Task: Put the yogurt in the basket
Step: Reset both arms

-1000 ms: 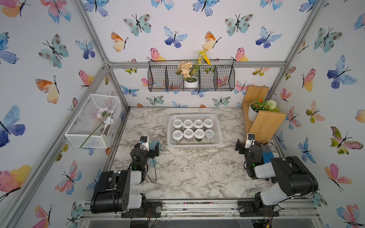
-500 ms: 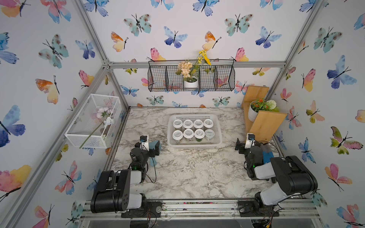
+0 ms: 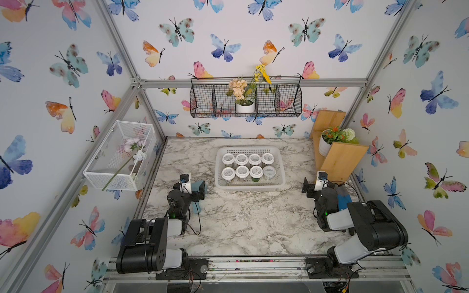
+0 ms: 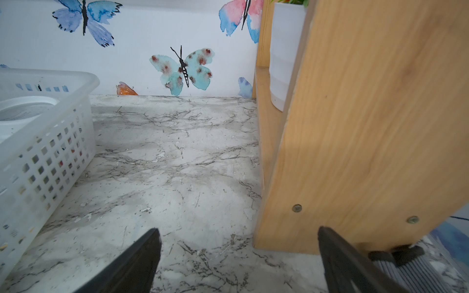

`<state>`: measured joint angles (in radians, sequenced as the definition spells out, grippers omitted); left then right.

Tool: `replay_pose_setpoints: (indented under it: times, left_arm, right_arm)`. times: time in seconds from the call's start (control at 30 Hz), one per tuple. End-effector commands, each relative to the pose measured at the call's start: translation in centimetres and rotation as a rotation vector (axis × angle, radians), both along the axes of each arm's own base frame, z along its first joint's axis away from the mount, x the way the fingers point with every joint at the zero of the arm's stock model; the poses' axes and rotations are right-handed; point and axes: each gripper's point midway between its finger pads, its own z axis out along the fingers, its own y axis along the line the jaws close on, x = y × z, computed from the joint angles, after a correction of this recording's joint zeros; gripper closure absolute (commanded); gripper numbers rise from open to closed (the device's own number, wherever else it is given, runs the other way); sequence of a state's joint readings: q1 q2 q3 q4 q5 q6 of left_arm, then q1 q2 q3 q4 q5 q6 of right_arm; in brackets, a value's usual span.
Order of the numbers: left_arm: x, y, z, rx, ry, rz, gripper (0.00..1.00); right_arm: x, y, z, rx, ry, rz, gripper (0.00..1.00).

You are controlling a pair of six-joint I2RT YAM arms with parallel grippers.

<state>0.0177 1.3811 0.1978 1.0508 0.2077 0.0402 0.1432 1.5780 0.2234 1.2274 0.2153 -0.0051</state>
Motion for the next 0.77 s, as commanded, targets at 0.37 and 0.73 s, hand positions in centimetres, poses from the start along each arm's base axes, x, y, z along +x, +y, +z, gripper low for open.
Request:
replay_pose_setpoints:
  times: [0.37,0.73]
  left_arm:
    - [0.21,0.23,0.39,-0.003,-0.019,0.017,0.01]
    - [0.2,0.27,0.38,-0.002,-0.019,0.018,0.01]
  right_arm:
    - [0.5,0.31,0.4,-0.003,-0.007,0.019,0.01]
    - [0.32,0.17,0.59,0.002,-0.016,0.018,0.01]
